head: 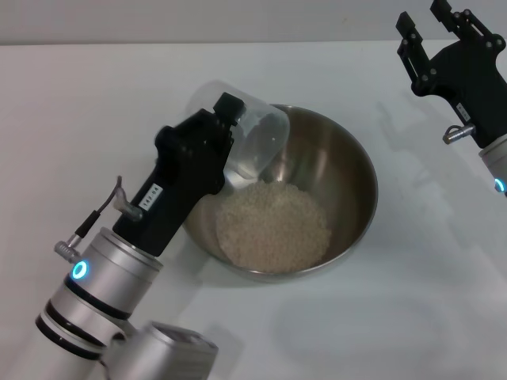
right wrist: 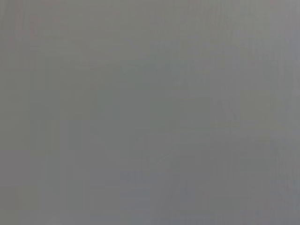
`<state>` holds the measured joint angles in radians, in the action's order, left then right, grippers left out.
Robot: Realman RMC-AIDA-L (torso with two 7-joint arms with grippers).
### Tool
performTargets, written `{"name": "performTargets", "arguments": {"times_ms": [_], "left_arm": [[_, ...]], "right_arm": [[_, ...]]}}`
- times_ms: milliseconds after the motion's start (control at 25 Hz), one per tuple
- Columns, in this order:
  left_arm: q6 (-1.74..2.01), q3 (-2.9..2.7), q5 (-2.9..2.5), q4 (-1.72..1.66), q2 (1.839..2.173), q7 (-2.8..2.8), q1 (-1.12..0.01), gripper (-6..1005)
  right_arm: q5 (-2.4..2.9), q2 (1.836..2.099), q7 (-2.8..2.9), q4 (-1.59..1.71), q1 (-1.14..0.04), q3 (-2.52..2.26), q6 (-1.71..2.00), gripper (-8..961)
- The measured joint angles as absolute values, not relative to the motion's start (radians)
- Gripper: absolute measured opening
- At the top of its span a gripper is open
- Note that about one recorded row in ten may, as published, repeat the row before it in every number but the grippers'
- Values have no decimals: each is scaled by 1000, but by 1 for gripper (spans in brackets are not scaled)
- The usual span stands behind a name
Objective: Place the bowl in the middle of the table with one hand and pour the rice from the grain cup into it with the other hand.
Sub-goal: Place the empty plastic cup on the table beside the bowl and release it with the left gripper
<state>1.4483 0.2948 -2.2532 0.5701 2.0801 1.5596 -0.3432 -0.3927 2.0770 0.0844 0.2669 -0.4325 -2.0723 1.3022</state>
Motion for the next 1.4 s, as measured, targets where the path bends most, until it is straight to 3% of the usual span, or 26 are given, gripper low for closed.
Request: {"name": "performTargets", "arguments": {"times_ms": [400,1400], "left_arm": [[1415,363,-2016,593,2080,927,-342,32],[1071,536,-1886,483,2079,343,-335,34]], "right_arm": [[-393,2078,84,267,-431,-2073,1306,456],[-390,2080,75,268,-425,-2077,1310,455]]}}
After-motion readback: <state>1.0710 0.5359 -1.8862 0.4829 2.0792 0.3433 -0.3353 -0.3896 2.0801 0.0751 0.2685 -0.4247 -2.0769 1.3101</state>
